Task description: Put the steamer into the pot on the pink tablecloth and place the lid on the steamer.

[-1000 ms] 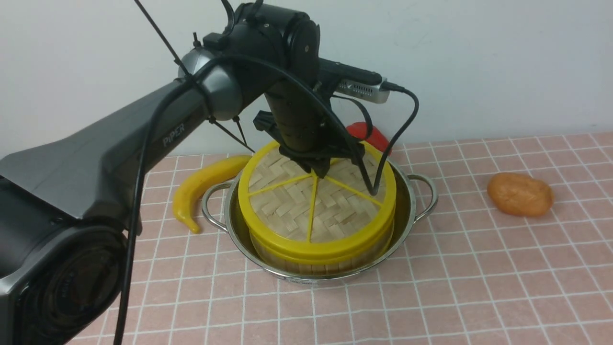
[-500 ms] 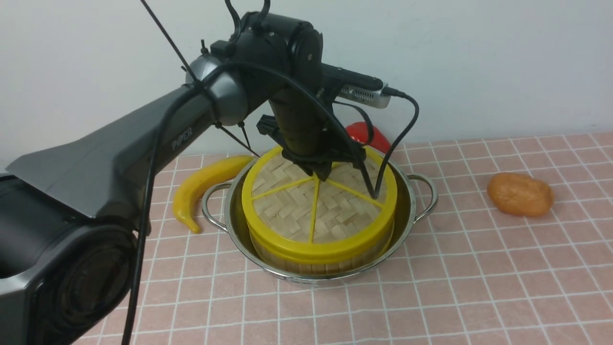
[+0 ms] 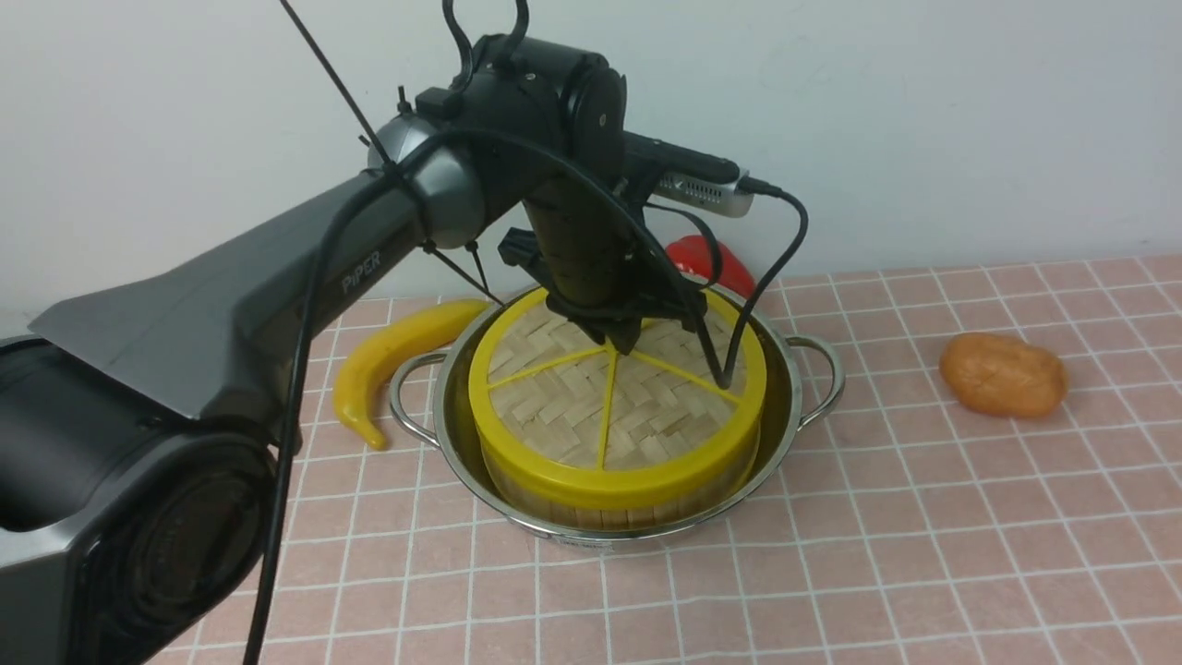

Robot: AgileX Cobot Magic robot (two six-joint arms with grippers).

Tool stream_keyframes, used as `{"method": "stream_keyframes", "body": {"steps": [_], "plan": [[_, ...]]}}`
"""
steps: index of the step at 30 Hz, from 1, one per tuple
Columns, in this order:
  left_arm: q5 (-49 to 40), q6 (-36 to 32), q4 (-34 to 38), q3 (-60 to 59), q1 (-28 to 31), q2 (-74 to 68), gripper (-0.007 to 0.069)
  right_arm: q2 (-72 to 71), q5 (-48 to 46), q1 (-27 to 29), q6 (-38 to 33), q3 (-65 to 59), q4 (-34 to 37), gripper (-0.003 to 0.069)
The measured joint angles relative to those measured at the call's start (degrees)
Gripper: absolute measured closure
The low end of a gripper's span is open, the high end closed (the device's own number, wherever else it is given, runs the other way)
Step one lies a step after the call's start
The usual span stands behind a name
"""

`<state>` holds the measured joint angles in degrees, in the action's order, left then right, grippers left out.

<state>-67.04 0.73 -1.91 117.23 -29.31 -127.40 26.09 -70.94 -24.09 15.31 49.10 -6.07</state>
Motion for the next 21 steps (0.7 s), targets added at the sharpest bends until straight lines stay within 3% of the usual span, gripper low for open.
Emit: {"method": "stream_keyframes", "body": {"steps": [3, 7, 10, 16, 21], "plan": [[-0.05, -0.24, 0.20, 0.14, 0.00, -0.27, 0.0504, 0.00, 0.00, 0.00, 0.01, 0.00, 0.00, 0.0146], [-0.22, -1.31, 0.20, 0.62, 0.00, -0.28, 0.0428, 0.00, 0.00, 0.00, 0.06, 0.00, 0.00, 0.0146], [-2.59, -2.00, -2.54, 5.35, 0.00, -1.20, 0.0254, 0.00, 0.00, 0.00, 0.06, 0.00, 0.00, 0.0146], [-2.99, -2.19, -4.56, 16.45, 0.00, 3.03, 0.0085, 0.00, 0.06, 0.00, 0.08, -0.02, 0.00, 0.0146], [-2.94, -2.19, -1.42, 19.06, 0.00, 13.36, 0.0076, 0.00, 0.69, 0.00, 0.33, -0.14, -0.33, 0.0155]]}}
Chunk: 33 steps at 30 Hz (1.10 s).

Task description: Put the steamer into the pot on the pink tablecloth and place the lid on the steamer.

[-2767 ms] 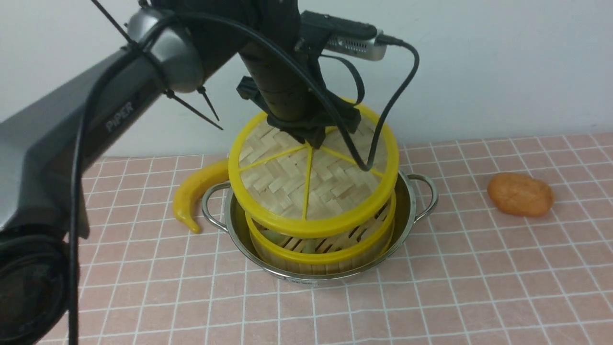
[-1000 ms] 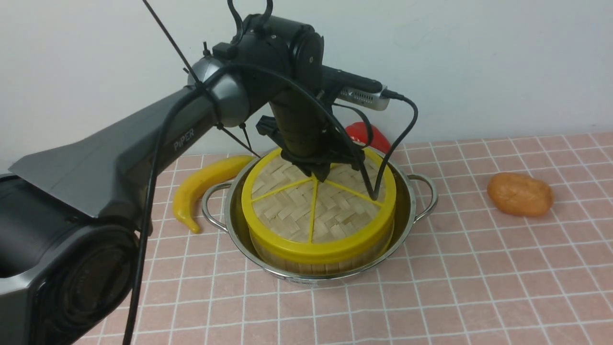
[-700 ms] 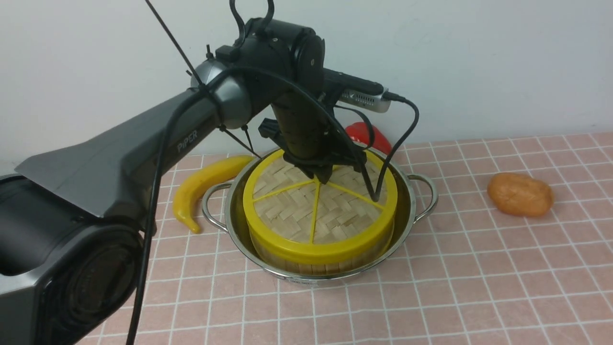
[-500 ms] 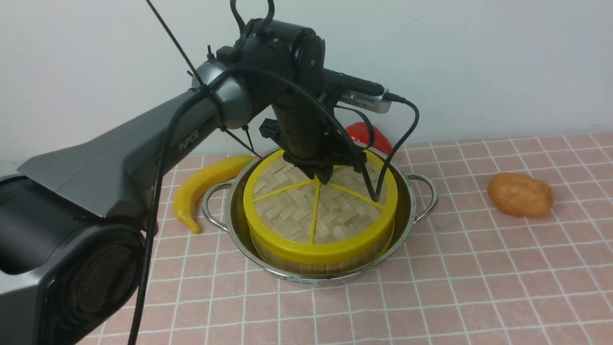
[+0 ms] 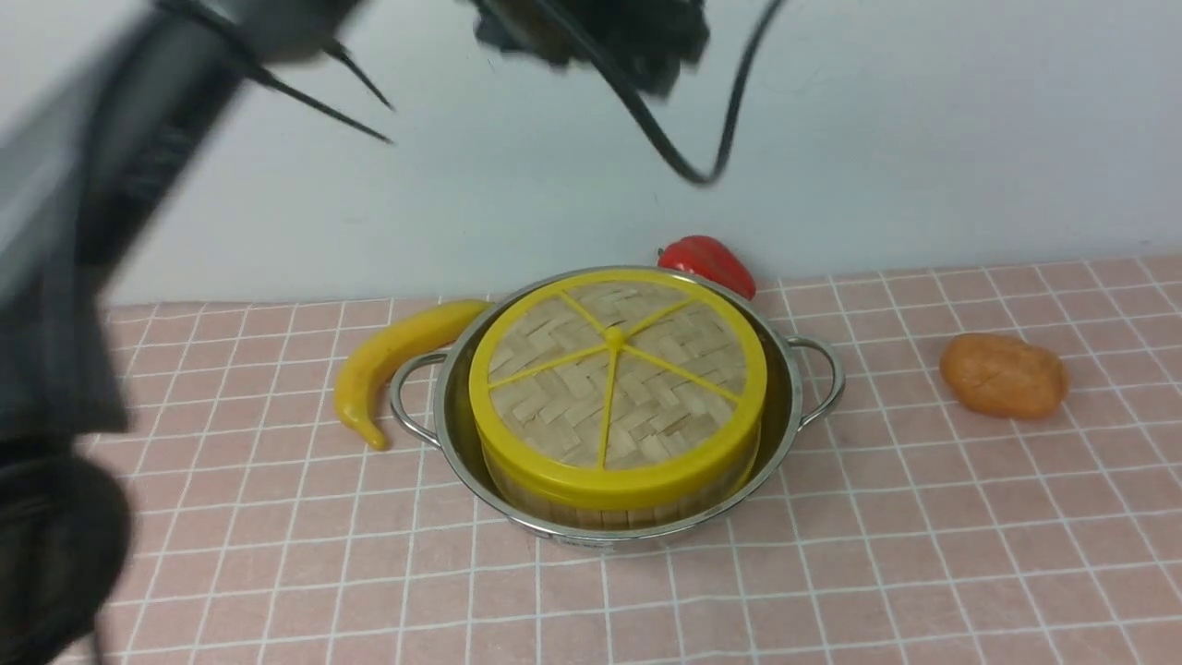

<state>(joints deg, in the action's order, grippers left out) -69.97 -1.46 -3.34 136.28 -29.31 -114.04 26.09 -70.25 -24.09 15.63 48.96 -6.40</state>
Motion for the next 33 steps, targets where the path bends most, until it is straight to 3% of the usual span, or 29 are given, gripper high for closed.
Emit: {"method": "stream_keyframes", "body": {"steps": [1, 4, 6, 7, 10, 14, 15, 16, 21, 24, 28, 33], "plan": [[-0.02, -0.02, 0.45, 0.07, 0.00, 1.39, 0.0091, 0.00, 1.21, 0.00, 0.00, -0.08, -0.45, 0.0165], [-0.06, -0.65, 2.29, 0.11, 0.00, 8.98, 0.0258, -0.19, 7.60, 0.00, 0.05, -0.43, -3.83, 0.0248], [-0.06, -0.70, 2.73, -0.11, 0.00, 10.98, 0.0324, -0.51, 9.44, 0.00, 0.05, -0.72, -4.62, 0.0284], [-0.06, -0.92, 3.34, -1.60, 0.00, 14.36, 0.0438, -1.35, 13.57, 0.00, 0.05, -1.91, -6.70, 0.0357], [-0.06, -3.17, 4.62, -9.41, 0.00, 22.43, 0.0617, -3.27, 19.88, 0.00, 0.05, -5.47, -8.60, 0.0498], [-0.06, -5.43, 4.86, -18.77, 0.00, 29.15, 0.0648, -4.92, 24.52, 0.00, 0.11, -9.28, -8.95, 0.0604], [-0.06, -6.07, 4.88, -26.66, 0.00, 33.85, 0.0648, -5.68, 26.56, 0.00, 0.23, -11.37, -9.08, 0.0661], [-0.06, -6.25, 4.99, -30.53, 0.00, 35.94, 0.0648, -5.84, 27.53, 0.00, 0.41, -12.31, -9.08, 0.0669], [3.97, -6.68, 6.09, -52.04, 0.00, 46.94, 0.0648, -6.05, 29.08, 0.00, 0.57, -15.15, -9.08, 0.0674], [14.42, -6.11, 6.46, -68.73, 0.00, 56.19, 0.0648, -6.10, 29.14, 0.00, 0.57, -15.36, -9.08, 0.0673], [23.55, -4.89, 7.29, -79.90, 0.00, 63.12, 0.0648, -6.06, 29.14, 0.00, 0.57, -15.36, -8.68, 0.0666], [26.05, -4.12, 10.21, -86.78, 0.00, 69.06, 0.0646, -6.06, 29.14, 0.00, 0.37, -15.36, -8.57, 0.0655]]}}
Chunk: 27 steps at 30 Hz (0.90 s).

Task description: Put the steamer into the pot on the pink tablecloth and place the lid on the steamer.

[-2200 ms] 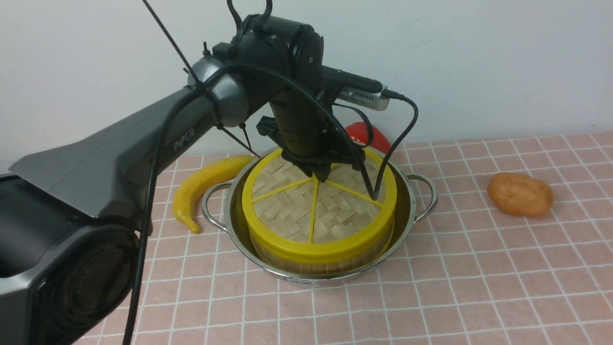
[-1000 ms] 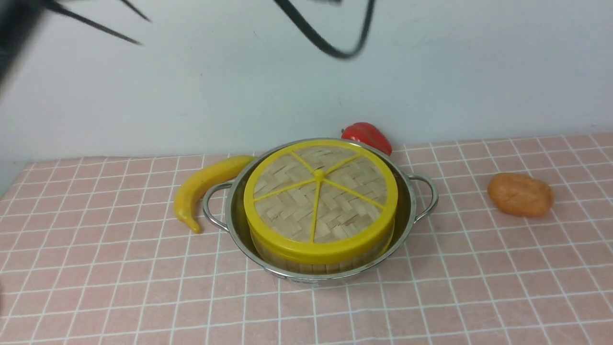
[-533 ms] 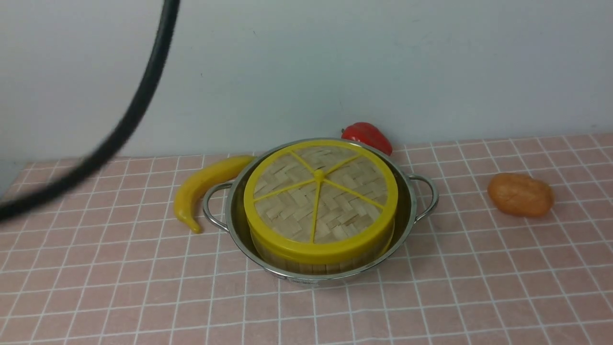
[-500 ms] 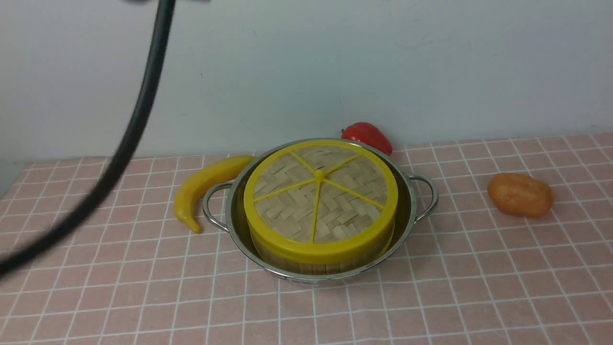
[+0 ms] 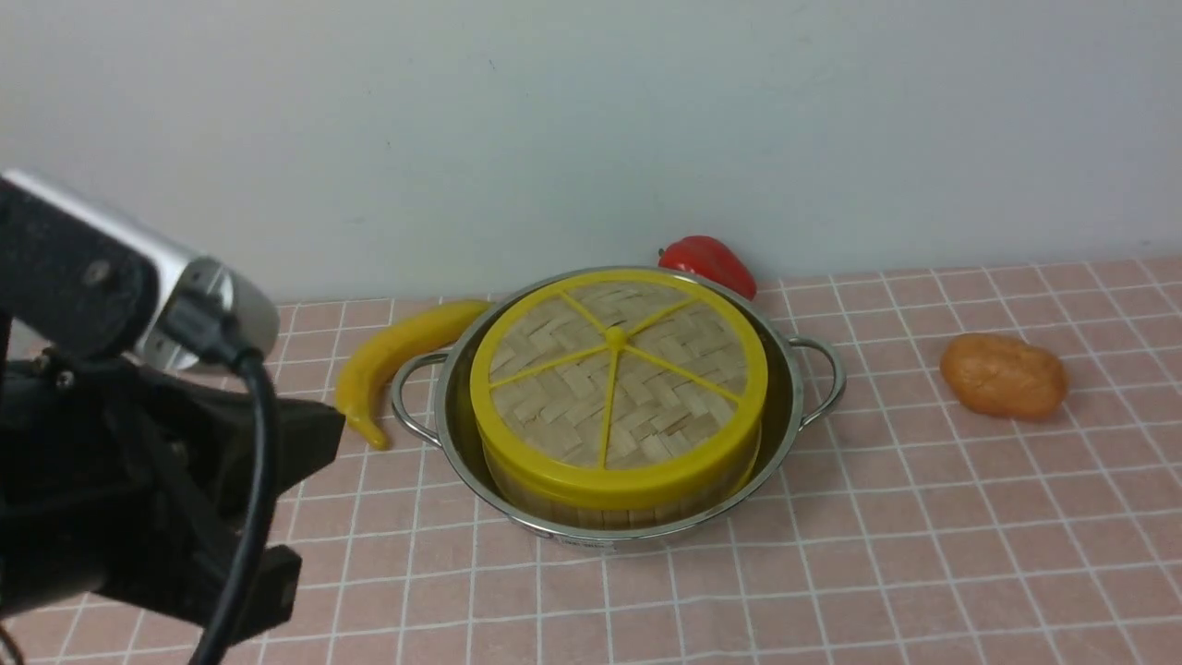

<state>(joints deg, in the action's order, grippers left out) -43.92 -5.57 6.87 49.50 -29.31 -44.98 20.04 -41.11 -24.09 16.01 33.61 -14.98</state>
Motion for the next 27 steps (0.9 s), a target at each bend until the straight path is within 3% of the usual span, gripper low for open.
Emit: {"method": "stream_keyframes", "body": {"steps": [11, 17, 22, 27], "plan": [[0.25, 0.09, 0.43, -0.68, 0.27, 0.81, 0.0638, 0.00, 0.00, 0.00, 0.01, 0.00, 0.13, 0.0617], [4.07, -8.18, -2.07, -4.25, 14.76, 8.29, 0.0636, -0.04, 0.00, 0.00, 0.01, 0.00, 1.46, 0.0581], [16.91, -8.97, -2.50, -16.57, 28.18, 19.54, 0.0631, -0.04, 0.00, 0.00, 0.01, 0.00, 1.45, 0.0558], [27.27, -8.97, -2.89, -33.57, 34.08, 31.77, 0.0610, -0.04, 0.00, 0.00, 0.01, 0.00, 1.45, 0.0533]]}}
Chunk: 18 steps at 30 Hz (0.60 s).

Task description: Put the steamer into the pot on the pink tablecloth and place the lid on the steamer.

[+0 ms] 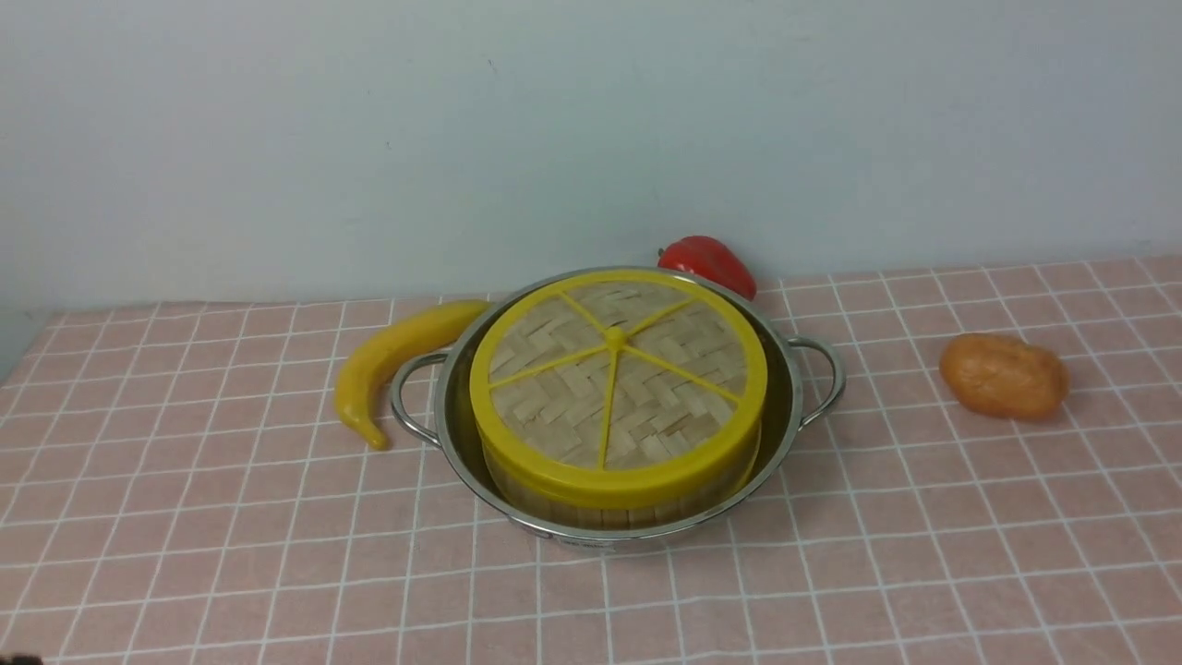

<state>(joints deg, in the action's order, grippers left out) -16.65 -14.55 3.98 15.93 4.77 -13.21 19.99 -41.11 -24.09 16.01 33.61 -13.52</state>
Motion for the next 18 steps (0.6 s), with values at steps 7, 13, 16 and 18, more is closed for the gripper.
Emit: {"method": "stream_keyframes", "body": {"steps": [7, 13, 16, 18], "plan": [[7.46, -0.15, -0.54, -15.82, 0.69, 12.23, 0.0600, 0.00, 0.05, 0.00, 0.00, 0.00, 0.00, 0.0494], [7.51, -0.15, -0.48, -16.36, 0.69, 13.21, 0.0578, 0.00, 0.05, 0.00, 0.00, 0.00, 0.00, 0.0466], [7.56, -0.18, -0.43, -16.36, 0.69, 13.24, 0.0568, 0.00, 0.05, 0.00, 0.00, 0.00, 0.00, 0.0449], [7.56, -0.18, -0.43, -16.36, 0.69, 13.24, 0.0560, 0.00, 0.05, 0.00, 0.00, 0.00, 0.00, 0.0441]]}}
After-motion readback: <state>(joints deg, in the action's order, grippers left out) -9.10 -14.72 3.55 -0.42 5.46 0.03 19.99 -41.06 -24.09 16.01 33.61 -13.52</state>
